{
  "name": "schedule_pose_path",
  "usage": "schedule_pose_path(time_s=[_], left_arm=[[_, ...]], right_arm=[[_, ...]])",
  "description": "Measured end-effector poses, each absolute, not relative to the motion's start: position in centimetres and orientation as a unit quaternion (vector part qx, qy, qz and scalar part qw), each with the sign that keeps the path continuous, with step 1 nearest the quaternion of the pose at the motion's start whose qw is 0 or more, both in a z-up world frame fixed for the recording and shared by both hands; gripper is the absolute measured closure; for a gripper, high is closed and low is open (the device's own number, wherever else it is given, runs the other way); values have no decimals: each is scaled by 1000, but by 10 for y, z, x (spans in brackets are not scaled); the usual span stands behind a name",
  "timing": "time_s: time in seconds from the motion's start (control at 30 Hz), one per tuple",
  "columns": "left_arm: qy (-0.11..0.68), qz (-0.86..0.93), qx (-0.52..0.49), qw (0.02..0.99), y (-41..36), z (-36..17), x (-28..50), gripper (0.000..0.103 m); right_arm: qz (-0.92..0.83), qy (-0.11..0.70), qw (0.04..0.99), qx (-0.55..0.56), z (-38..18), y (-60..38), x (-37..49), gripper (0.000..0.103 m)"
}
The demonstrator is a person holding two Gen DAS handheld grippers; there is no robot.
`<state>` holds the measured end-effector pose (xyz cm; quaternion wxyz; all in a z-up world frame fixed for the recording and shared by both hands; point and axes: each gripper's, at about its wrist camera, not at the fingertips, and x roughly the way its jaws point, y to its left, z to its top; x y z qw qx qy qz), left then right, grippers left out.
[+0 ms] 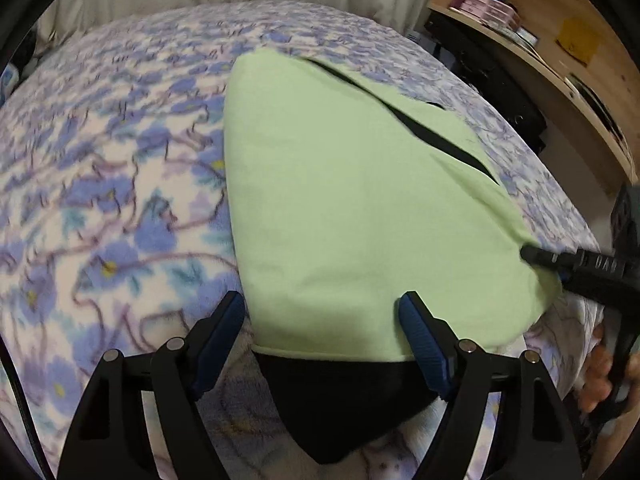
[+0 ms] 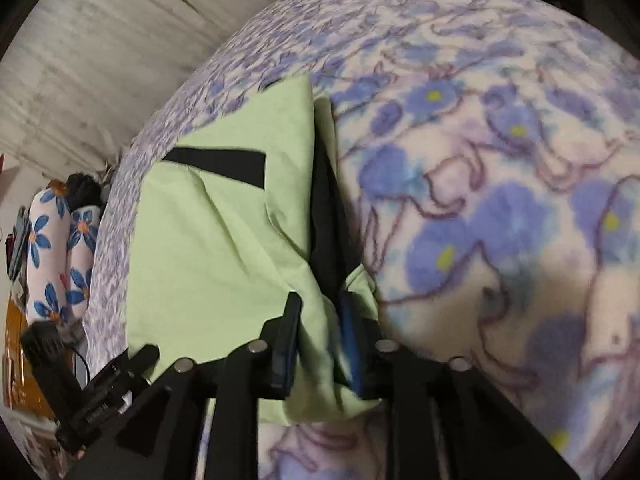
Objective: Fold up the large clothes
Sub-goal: 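Lay the flipped green bundle down and press it flat with both tools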
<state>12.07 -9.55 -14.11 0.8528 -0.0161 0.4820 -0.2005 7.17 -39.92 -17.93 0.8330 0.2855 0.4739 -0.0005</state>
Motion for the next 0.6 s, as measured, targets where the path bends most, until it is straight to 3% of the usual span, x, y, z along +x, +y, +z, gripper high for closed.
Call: schedule_pose_path(time_s=[0.1, 0.17, 0.4, 0.47, 0.53, 0.57, 0.6], left_arm=[[458, -220, -15, 861, -94, -121, 124, 25], [450, -224, -25, 864, -91, -110, 139, 25], [492, -204, -83, 842, -77, -123, 218, 25], [507, -198, -102, 833, -75, -135, 238, 32], [515, -197, -115, 826, -74, -143, 247, 34], [515, -195, -122, 826, -74, -145, 251, 34], [514, -195, -122, 826, -75, -145, 252, 34]], right_arm=[[4, 451, 847, 282, -157, -399, 85, 55], [-4, 446, 852, 273, -151, -399, 101, 52], [-16, 489, 843, 224, -160, -399, 193, 52], [-20, 502, 837, 219, -169, -403, 209, 52], [-25, 521, 824, 220, -181, -403, 222, 52], [-24, 519, 826, 218, -184, -403, 226, 57], [-26, 515, 834, 197, -183, -400, 229, 79]])
